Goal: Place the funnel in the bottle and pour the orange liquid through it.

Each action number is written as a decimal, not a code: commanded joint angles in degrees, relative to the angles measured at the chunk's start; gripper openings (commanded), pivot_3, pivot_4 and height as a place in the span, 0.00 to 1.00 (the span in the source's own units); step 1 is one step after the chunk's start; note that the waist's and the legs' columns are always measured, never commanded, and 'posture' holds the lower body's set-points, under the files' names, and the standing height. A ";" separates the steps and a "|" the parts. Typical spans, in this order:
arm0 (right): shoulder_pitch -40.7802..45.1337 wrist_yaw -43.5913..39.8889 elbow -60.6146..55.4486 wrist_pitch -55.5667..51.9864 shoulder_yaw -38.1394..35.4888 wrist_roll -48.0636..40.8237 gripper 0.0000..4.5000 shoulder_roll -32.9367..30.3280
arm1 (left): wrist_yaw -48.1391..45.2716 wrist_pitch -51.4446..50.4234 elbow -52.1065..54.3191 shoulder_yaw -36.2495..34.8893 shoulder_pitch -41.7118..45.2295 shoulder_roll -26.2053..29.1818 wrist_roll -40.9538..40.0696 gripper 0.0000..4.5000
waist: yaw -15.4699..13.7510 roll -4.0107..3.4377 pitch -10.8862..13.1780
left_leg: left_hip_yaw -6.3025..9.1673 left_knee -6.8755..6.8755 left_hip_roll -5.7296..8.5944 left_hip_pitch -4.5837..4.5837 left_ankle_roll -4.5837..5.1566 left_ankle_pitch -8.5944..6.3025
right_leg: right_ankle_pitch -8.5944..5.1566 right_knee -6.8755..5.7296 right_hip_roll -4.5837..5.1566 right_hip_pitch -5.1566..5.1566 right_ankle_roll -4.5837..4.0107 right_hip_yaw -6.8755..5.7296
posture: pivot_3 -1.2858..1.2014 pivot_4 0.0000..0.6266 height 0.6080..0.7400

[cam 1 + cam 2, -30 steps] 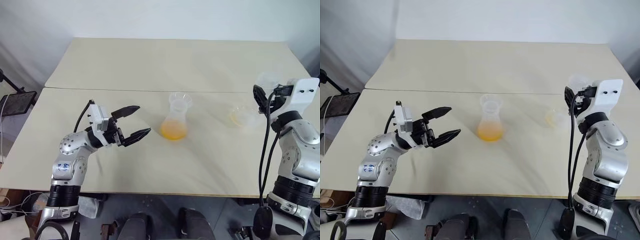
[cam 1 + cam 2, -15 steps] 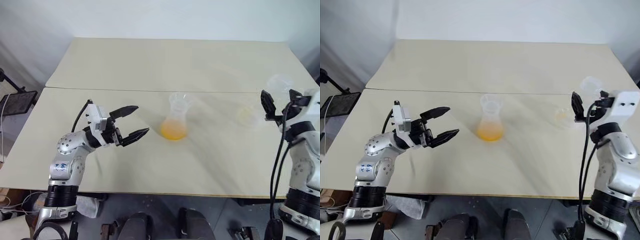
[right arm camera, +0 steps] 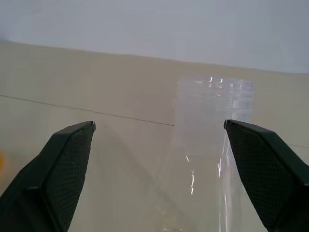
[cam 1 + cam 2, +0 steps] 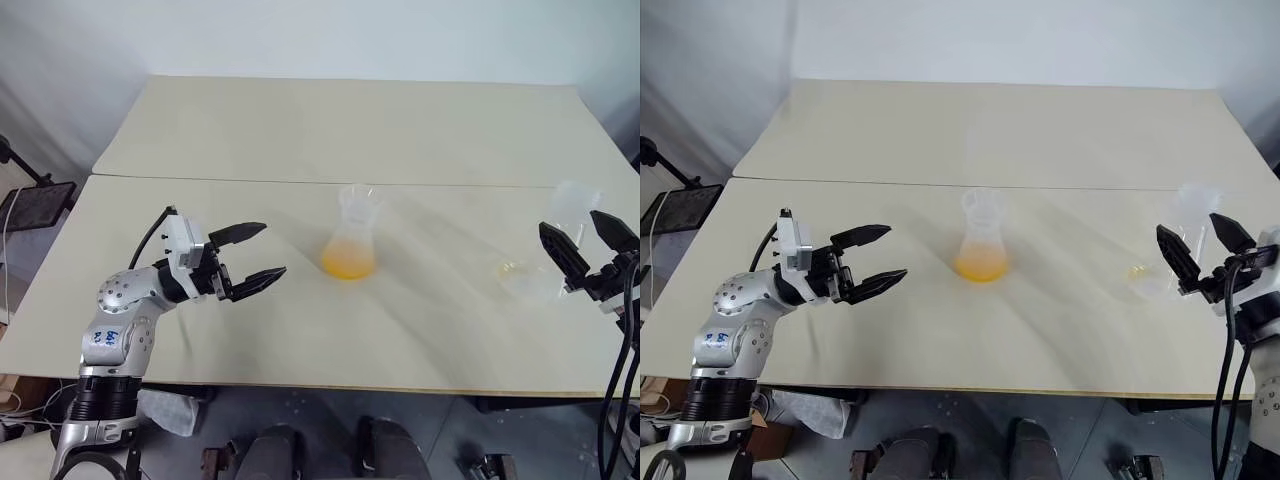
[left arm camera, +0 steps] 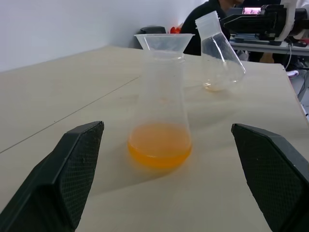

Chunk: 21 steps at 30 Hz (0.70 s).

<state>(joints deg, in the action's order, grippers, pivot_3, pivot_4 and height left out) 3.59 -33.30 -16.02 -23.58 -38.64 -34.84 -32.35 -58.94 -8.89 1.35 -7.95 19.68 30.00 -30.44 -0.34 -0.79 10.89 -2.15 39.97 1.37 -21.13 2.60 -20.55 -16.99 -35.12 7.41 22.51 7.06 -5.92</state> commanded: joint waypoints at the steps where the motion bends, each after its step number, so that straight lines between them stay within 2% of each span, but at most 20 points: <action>1: 0.29 2.18 -0.73 2.20 -1.81 -0.82 1.00 0.08 | -0.08 -0.11 1.09 -0.43 0.34 -0.11 -1.03 1.00 | -0.12 0.00 0.00 | 0.00 0.00 0.02 0.00 0.00 0.00 | 0.00 0.00 -0.01 0.00 0.00 -0.01 | 0.52 0.24 1.00; 7: -0.76 3.37 0.63 4.50 -1.90 -1.01 1.00 1.21 | 0.14 -0.08 1.30 -0.82 0.17 -0.15 -1.02 1.00 | -0.67 0.00 0.00 | 0.00 0.00 0.05 0.00 0.01 0.00 | 0.00 0.01 -0.02 0.00 0.00 -0.01 | 0.52 0.24 1.00; 15: 3.61 7.05 -0.94 9.45 3.77 -0.02 1.00 6.07 | -0.15 0.05 0.35 -0.70 2.09 0.01 -0.82 1.00 | -0.80 -0.01 0.00 | -0.03 0.01 0.04 0.01 0.01 0.01 | 0.00 -0.02 -0.10 0.03 0.00 -0.01 | 0.52 0.24 1.00; 21: 1.31 7.19 -1.58 10.30 3.75 -0.93 1.00 6.58 | -0.28 0.15 0.16 -0.89 2.47 0.13 -0.73 1.00 | -1.06 -0.01 0.00 | 0.04 -0.01 0.14 -0.04 0.03 0.01 | 0.02 0.00 -0.08 0.01 0.03 -0.03 | 0.52 0.24 1.00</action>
<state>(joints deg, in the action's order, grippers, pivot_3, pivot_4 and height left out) 5.51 -26.54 -15.38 -14.77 -33.66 -34.77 -26.05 -58.96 -9.33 1.20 -7.97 21.58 29.87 -30.45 -1.40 -0.80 10.89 -2.11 39.96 1.51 -21.16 2.62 -20.54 -16.97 -35.12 7.33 22.52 7.09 -5.96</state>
